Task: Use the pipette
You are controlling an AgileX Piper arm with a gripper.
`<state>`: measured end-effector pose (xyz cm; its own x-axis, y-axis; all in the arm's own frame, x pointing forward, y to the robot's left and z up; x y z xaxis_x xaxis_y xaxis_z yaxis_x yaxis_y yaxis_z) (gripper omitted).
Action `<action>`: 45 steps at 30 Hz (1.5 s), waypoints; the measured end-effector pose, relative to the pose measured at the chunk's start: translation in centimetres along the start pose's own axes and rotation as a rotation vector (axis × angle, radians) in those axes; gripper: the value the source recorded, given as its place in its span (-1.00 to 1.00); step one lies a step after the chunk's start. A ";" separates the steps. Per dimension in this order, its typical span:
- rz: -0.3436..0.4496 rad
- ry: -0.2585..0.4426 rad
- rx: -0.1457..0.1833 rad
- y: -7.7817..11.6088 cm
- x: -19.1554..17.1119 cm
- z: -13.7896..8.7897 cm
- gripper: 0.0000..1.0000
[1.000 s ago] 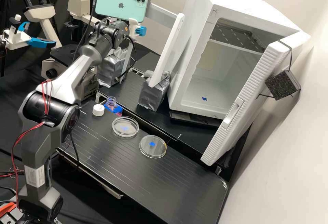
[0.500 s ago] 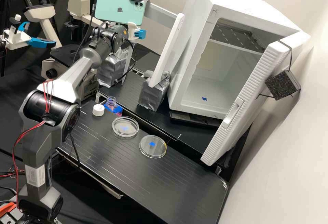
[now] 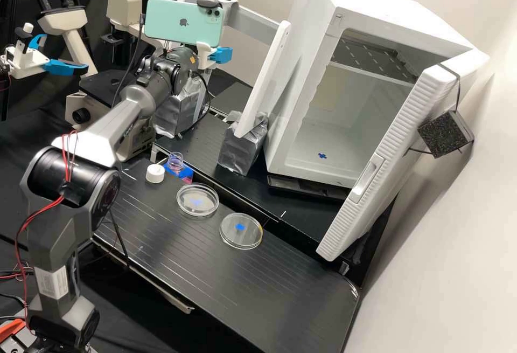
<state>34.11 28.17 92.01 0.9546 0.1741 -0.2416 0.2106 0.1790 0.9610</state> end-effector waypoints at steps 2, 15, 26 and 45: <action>-0.001 0.013 0.019 -0.4 -0.4 0.2 1.00; 0.265 0.047 0.097 -3.4 -7.9 5.0 1.00; 0.708 0.349 0.245 -7.9 -17.3 11.0 1.00; 0.532 0.228 0.088 -13.4 -17.0 12.8 1.00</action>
<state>17.78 10.38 84.95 0.8665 0.4239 0.2635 -0.2589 -0.0697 0.9634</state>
